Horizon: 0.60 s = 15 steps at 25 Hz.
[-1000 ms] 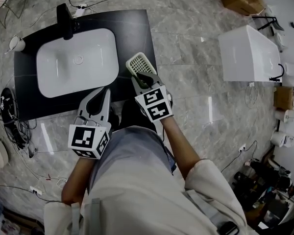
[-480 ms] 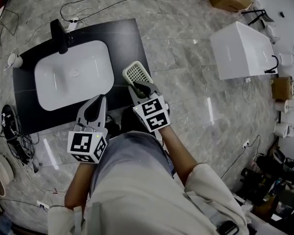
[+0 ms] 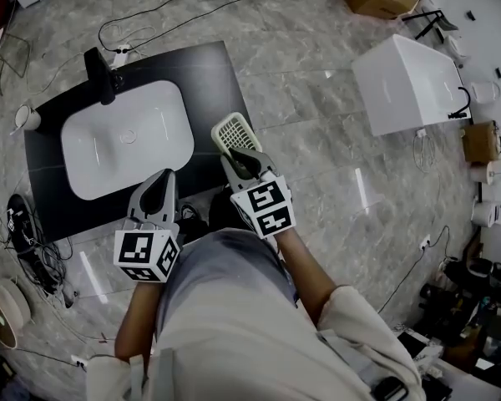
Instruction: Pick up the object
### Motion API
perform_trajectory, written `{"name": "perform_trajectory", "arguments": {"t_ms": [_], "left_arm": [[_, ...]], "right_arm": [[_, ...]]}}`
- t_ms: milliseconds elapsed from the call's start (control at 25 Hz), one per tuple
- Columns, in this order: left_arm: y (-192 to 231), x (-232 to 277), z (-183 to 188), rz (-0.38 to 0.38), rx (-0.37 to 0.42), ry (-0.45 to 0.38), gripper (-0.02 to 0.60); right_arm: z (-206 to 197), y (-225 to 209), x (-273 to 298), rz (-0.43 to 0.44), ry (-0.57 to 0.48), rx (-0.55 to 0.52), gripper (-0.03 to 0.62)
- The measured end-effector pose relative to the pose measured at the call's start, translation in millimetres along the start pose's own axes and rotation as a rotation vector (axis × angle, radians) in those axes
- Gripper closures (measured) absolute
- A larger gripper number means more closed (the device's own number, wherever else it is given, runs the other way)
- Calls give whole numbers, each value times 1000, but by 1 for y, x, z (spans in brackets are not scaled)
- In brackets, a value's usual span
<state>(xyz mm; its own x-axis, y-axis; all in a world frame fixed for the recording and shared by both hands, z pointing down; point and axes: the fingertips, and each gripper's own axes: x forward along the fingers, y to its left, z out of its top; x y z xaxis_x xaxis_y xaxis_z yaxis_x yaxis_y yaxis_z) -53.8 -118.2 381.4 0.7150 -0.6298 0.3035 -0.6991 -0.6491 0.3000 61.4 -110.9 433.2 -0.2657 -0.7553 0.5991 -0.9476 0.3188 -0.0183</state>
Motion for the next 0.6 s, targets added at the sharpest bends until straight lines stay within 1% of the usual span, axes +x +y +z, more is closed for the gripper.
{"name": "perform_trajectory", "arguments": {"t_ms": [320,600], "left_arm": [[5,-10,7,2,-5,-19,580],[19,-18,10,11,-7,-26,580]], "right_arm": [[13,4,-22,-4,-60,29,540],[30,11,-39,-9,-125,55,540]]}}
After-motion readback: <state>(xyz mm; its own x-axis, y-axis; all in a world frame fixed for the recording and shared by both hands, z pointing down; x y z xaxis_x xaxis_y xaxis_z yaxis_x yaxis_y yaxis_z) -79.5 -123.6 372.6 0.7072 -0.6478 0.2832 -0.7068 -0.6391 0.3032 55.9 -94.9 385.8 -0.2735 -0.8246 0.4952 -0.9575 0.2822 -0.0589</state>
